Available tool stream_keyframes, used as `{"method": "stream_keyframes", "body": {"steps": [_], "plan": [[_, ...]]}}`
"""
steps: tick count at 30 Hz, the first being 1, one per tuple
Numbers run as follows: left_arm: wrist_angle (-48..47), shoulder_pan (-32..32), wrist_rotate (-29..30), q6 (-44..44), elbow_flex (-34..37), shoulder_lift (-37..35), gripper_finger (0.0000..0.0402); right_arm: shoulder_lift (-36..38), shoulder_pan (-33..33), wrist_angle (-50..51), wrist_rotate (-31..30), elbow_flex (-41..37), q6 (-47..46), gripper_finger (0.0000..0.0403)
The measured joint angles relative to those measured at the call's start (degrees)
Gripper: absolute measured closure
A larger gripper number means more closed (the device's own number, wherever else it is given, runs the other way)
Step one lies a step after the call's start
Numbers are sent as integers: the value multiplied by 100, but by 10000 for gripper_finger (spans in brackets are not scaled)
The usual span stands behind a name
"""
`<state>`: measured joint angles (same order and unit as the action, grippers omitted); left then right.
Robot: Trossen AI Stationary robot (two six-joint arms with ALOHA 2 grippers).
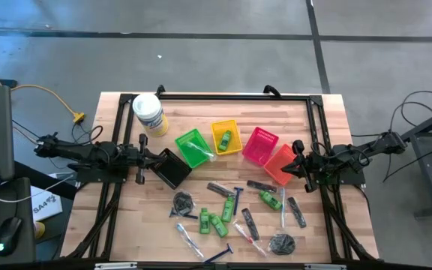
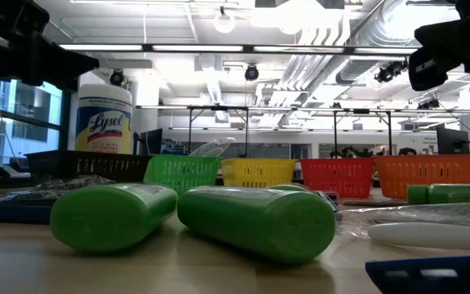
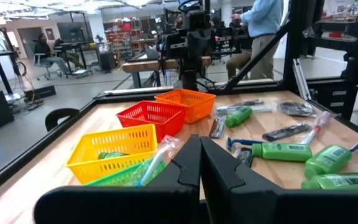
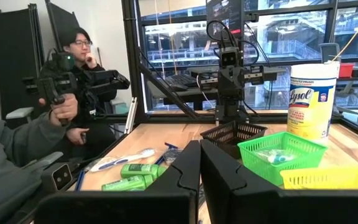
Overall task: Pick & Place Travel size toiletries
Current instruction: Put the blue razor into the black bin
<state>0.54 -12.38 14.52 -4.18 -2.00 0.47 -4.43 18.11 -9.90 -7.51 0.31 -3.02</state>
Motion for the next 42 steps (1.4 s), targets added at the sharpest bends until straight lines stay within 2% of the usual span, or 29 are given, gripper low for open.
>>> {"method": "stream_keyframes", "body": {"steps": [14,26,30,35,42], "plan": [[-35,0,8,297,8,581,401,-2,-1,96,0,1,-185,399],[82,0,30,472,24,605,401,-2,2,148,0,0,-197,399],[80,0,24,493,24,605,401,-14,-1,-80,-318,-1,-736,399],[97,0,22,626,24,605,401,-698,6,-302,-425,39,-1196,399],[95,0,20,771,24,607,401,-2637,6,-276,-673,688,-1423,399]]}}
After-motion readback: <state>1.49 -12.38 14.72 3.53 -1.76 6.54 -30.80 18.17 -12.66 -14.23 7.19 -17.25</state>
